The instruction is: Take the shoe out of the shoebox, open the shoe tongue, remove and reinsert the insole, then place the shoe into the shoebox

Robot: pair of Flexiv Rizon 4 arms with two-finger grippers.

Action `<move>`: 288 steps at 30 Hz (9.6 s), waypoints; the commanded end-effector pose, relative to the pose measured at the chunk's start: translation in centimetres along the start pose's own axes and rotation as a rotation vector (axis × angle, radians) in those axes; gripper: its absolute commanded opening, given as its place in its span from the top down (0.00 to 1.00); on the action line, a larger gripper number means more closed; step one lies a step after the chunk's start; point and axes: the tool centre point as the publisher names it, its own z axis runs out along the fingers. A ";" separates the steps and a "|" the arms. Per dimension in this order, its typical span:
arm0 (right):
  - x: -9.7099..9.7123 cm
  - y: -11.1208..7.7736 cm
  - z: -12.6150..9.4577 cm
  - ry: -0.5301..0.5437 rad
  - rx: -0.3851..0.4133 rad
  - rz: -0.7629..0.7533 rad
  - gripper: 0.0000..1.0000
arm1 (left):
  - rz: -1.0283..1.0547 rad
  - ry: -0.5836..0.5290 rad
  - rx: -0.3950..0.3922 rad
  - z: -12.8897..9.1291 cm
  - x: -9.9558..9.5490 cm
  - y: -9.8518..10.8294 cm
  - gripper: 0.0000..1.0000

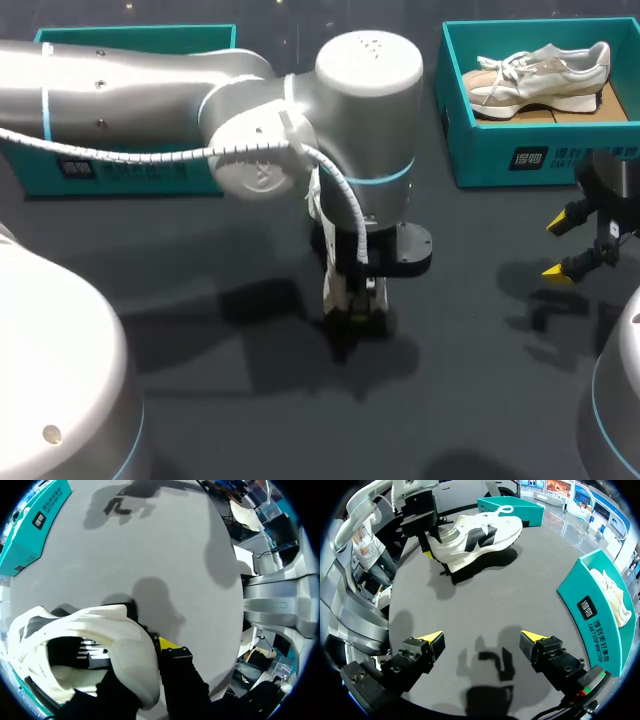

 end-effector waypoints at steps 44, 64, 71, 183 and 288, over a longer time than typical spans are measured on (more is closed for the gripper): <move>0.2 0.0 0.0 -0.002 0.001 0.000 0.00 | -0.074 0.087 -0.060 -20.2 -10.6 14.6 1.00; 0.2 0.0 0.0 -0.002 0.001 0.000 0.00 | -0.059 0.087 -0.149 -21.2 -14.3 20.5 1.00; 0.2 0.0 0.0 -0.002 0.001 0.000 0.00 | -0.075 0.103 -0.146 -22.4 -19.1 28.7 1.00; 0.2 0.0 0.0 -0.002 0.001 0.000 0.00 | 1.516 0.235 -0.305 -13.8 -37.2 54.6 1.00; 0.2 0.0 0.0 -0.002 0.001 0.000 0.00 | 1.568 0.167 -0.207 -5.7 -34.3 52.7 0.42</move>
